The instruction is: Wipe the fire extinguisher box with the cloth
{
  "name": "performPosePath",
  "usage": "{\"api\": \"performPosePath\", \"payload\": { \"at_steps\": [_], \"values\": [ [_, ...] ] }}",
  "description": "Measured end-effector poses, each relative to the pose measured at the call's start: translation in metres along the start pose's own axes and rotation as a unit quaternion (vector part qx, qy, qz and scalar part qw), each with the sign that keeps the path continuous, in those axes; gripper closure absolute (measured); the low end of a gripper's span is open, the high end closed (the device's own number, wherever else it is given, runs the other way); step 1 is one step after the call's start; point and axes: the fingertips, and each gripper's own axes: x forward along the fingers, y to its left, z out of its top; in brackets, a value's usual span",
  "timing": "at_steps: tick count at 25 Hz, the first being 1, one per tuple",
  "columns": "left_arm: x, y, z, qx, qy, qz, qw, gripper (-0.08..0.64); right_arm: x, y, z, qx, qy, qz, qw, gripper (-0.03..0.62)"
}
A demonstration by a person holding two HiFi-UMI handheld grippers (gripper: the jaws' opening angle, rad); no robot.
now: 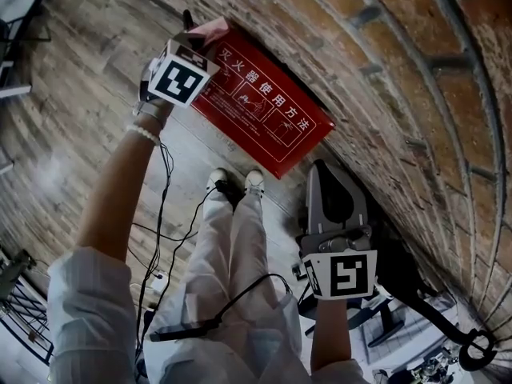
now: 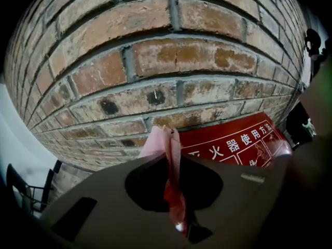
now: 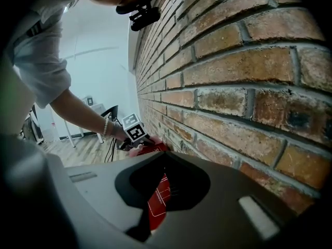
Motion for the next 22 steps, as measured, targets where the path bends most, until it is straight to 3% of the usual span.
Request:
{"api": "performPosePath", "payload": {
  "at_steps": [17, 22],
  "values": [
    [0.004, -0.064, 0.018, 0.030, -0.018, -0.049, 0.9982, 0.549, -0.013, -0.007, -0.005, 0.005, -0.002, -0.004, 1.000, 0.584],
    [0.005, -0.090, 0.020, 0.018, -0.021, -0.066, 0.9974, 0.549, -0.019, -0.009, -0.007, 0.007, -0.004, -0.004, 1.000, 0.584]
  ]
}}
